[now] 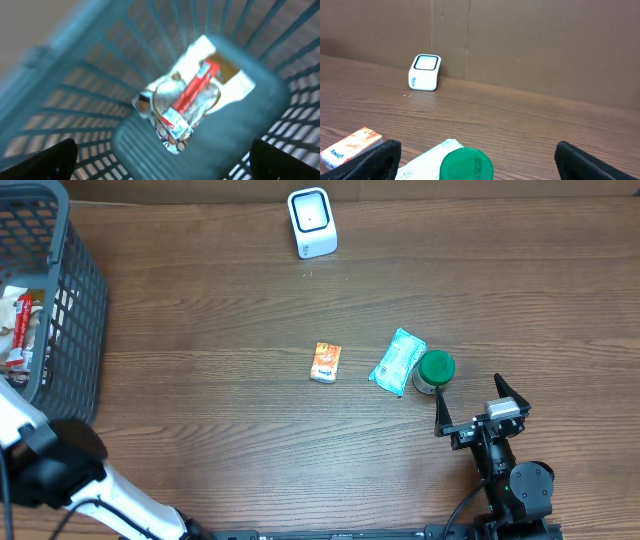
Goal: Scan the item barcode
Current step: 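Lower the left gripper into the basket and grasp the snack bag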
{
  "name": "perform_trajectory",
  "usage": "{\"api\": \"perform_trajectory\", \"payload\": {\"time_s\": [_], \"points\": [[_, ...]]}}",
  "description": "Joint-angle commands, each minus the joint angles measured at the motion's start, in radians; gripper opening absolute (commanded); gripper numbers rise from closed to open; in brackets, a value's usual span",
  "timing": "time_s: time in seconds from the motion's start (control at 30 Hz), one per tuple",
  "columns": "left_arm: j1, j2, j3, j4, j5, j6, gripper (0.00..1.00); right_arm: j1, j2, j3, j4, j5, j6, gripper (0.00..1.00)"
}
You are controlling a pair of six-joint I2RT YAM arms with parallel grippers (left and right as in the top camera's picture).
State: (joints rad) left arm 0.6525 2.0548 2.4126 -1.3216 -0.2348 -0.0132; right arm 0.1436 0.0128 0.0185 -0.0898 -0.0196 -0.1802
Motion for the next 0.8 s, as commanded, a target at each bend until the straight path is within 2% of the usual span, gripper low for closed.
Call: {"api": "perform_trajectory", "payload": {"time_s": [0.0,0.17,0.5,0.77], "points": [[0.017,0.081,-0.004,-0.007,0.097,0.095,1.0,-0.006,-0.01,-0.011,0.006,-0.001,0.0,1.0],[0.016,0.195,-0.004,0.017,0.183,0.199,1.0,-0.006,-0.01,-0.011,0.006,0.0,0.0,1.0],[0.018,0.406,-0.004,0.04,0.18,0.315,1.0,-0.006,-0.01,-0.011,0.006,0.0,0.0,1.0],[0.022,0.475,-0.004,0.093,0.163,0.377,1.0,-0.006,-0.01,-0.011,0.006,0.0,0.0,1.0]]}}
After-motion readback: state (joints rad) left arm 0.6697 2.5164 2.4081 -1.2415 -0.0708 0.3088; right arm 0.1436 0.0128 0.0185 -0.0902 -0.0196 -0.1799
